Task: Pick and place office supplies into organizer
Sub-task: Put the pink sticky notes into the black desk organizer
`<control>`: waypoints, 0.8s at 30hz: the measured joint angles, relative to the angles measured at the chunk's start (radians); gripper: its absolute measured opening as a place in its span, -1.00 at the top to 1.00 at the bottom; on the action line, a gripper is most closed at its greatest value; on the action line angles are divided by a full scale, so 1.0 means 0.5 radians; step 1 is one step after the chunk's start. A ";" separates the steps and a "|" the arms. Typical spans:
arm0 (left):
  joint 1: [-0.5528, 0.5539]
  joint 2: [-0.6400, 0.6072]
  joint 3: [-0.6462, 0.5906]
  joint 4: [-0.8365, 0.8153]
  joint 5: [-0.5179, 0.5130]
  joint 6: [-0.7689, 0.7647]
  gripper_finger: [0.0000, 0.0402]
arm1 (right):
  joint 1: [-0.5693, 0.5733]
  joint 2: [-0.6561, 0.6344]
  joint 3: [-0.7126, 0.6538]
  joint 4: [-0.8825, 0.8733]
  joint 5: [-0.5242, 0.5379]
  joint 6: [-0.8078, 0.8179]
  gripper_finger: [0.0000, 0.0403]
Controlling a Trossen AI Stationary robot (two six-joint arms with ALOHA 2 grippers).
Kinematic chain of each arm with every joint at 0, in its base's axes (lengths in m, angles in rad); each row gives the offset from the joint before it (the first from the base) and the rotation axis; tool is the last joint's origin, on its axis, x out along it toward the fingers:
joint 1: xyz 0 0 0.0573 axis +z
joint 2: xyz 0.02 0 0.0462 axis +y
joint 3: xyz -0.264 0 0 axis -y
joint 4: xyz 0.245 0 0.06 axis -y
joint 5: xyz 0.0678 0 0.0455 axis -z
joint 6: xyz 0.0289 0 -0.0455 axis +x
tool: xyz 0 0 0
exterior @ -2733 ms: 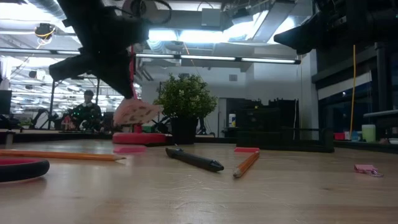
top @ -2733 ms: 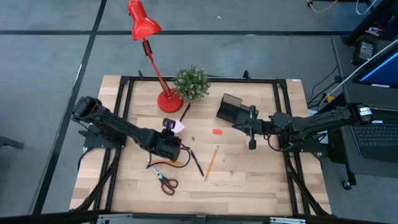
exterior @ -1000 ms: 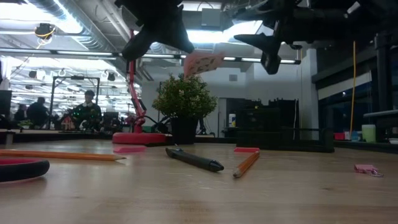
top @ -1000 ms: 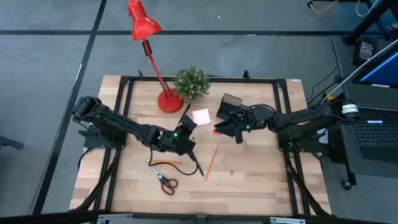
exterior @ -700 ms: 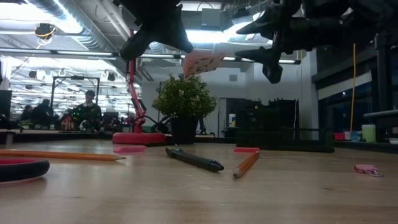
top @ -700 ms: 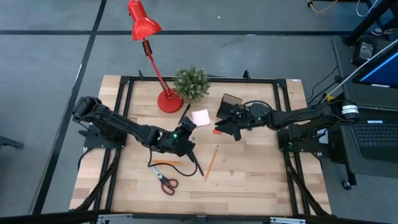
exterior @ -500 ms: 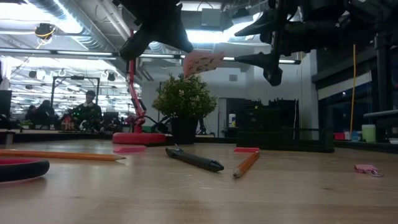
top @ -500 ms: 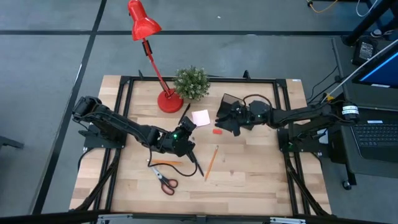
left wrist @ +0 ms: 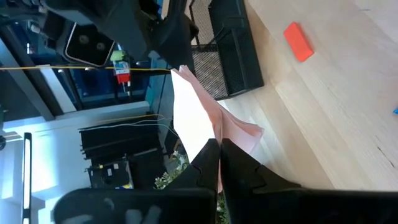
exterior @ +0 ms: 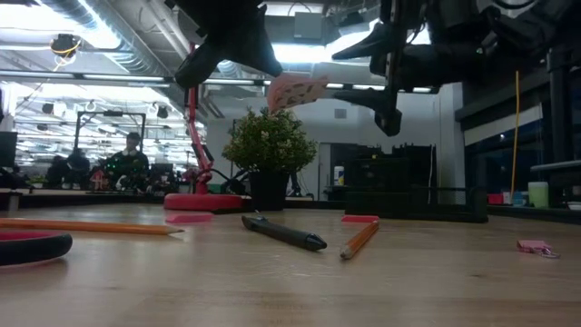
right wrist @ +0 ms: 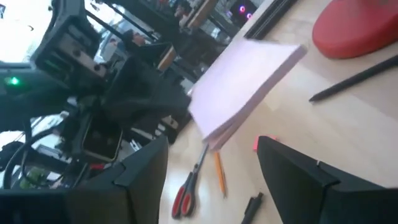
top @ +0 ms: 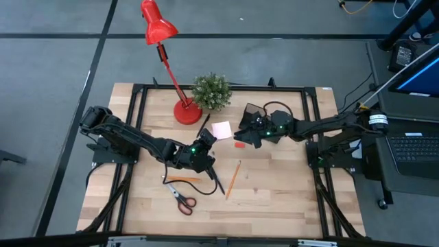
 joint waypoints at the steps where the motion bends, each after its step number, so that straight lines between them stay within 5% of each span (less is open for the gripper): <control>1: 0.000 0.000 0.000 0.001 -0.001 -0.001 0.99 | -0.009 0.013 0.000 0.018 0.000 0.000 -0.24; 24: -0.026 0.000 0.000 -0.008 -0.010 -0.027 0.99 | -0.050 0.353 0.381 -0.104 -0.238 -0.164 -0.22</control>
